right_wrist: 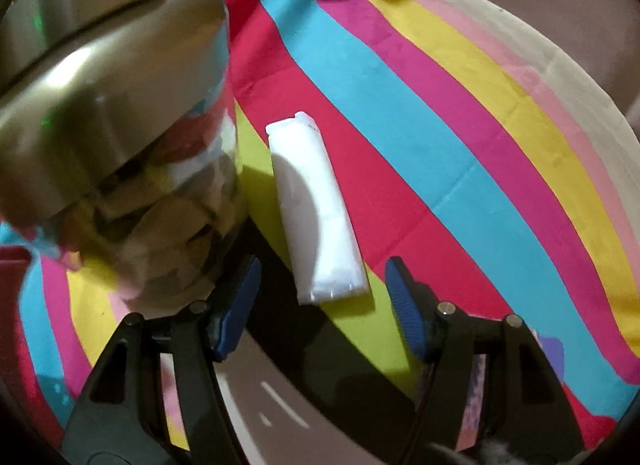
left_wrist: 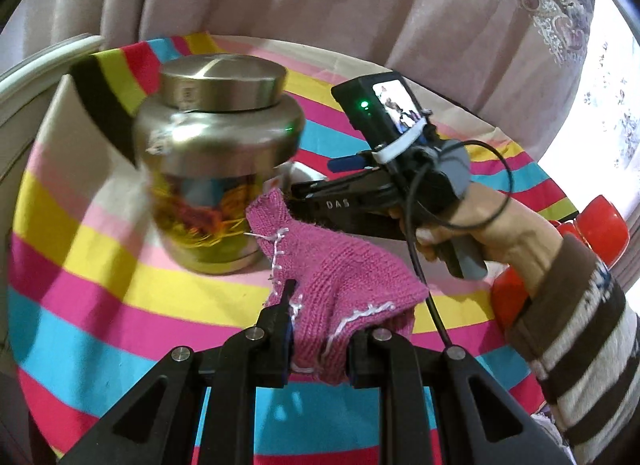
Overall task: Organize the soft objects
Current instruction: 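Grasp the magenta knit mitten with the left tool while the right tool grasps the white folded packet, then carry the mitten and white packet to the white box and open both tools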
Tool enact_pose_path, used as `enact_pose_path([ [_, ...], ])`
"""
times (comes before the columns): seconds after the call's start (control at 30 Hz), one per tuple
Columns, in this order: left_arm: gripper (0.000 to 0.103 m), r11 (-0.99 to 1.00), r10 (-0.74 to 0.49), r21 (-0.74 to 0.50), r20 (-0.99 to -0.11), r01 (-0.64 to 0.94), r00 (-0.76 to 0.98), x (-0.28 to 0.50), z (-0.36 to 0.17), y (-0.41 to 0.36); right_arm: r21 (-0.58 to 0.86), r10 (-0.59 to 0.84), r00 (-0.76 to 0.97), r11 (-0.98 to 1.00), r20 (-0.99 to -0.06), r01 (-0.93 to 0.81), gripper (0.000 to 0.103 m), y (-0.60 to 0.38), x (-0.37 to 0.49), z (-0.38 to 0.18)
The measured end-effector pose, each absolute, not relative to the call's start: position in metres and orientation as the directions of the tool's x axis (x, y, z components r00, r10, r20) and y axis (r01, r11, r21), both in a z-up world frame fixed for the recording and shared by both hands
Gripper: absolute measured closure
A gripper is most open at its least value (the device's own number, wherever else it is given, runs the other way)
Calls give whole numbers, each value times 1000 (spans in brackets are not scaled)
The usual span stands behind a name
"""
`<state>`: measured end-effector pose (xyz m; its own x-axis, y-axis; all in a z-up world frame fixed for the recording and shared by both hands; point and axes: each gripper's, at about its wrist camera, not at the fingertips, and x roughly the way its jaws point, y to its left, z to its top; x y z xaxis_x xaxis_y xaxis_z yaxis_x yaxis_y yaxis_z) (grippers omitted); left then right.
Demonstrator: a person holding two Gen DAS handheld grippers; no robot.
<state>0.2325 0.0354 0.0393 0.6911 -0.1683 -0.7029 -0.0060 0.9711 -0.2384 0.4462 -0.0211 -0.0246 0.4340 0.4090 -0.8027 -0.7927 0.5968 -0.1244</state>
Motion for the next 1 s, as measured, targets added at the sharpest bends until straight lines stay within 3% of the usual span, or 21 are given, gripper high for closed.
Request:
enact_pose_path([
  [0.13, 83, 969, -152, -244, -689, -29, 708, 213, 39, 44, -116, 425, 418, 577, -803, -809, 44, -11, 454, -30],
  [0.27, 83, 971, -119, -232, -677, -57, 727, 203, 41, 48, -104, 435, 409, 573, -802, -813, 57, -5, 462, -40],
  [0.47, 83, 967, -75, -232, -645, -101, 761, 191, 46, 62, -16, 472, 410, 640, -780, -768, 60, -19, 469, -38],
  [0.77, 83, 969, -5, -200, -614, -149, 789, 180, 55, 68, 179, 562, 499, 762, -660, -623, 60, -78, 436, 0],
  [1.0, 83, 965, 44, -185, -583, -185, 811, 167, 69, 74, 177, 542, 569, 802, -618, -571, 60, -115, 366, 41],
])
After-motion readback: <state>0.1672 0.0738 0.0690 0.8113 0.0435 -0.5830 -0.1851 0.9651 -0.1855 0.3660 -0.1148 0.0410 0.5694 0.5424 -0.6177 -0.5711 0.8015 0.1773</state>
